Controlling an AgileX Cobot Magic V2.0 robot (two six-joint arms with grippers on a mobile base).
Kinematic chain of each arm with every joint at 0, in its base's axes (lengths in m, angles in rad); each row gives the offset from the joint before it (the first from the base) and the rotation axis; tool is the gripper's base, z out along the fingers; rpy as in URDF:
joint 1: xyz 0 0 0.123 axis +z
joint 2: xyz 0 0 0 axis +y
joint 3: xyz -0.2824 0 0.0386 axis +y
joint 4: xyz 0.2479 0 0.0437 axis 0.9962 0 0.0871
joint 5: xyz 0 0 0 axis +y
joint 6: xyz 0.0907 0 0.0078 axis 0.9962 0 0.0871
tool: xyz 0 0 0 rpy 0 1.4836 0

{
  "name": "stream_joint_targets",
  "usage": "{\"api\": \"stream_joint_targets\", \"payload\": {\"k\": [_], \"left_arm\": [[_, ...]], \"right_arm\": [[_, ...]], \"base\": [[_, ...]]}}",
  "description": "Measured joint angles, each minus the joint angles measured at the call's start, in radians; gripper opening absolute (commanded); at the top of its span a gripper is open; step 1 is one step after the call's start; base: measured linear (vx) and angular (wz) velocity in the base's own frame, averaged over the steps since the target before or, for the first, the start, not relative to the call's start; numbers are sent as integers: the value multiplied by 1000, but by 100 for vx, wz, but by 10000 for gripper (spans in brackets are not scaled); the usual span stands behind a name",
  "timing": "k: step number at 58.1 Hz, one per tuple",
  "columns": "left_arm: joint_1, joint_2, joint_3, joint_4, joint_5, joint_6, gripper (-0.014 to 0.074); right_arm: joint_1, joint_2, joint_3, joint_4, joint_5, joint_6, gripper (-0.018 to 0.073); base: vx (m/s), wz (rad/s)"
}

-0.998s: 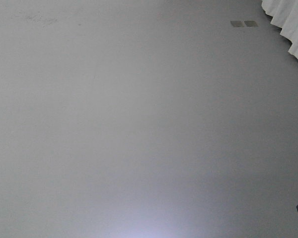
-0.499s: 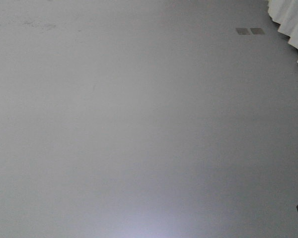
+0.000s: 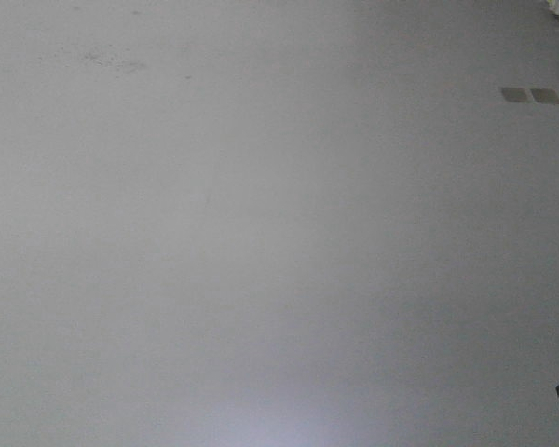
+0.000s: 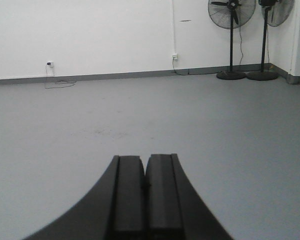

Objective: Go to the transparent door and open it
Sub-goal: 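Drive the base across the grey floor toward the glass sliding door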

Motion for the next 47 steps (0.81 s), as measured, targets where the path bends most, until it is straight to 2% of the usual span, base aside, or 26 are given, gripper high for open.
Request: {"api": "stream_joint_targets", "payload": {"k": [21, 47], "left_arm": [[0, 0, 0, 0, 0, 0, -6], [0, 0, 0, 0, 0, 0, -6]], "right_arm": [[0, 0, 0, 0, 0, 0, -8], [0, 0, 0, 0, 0, 0, -8]], "base": [[52, 32], [55, 45]]}}
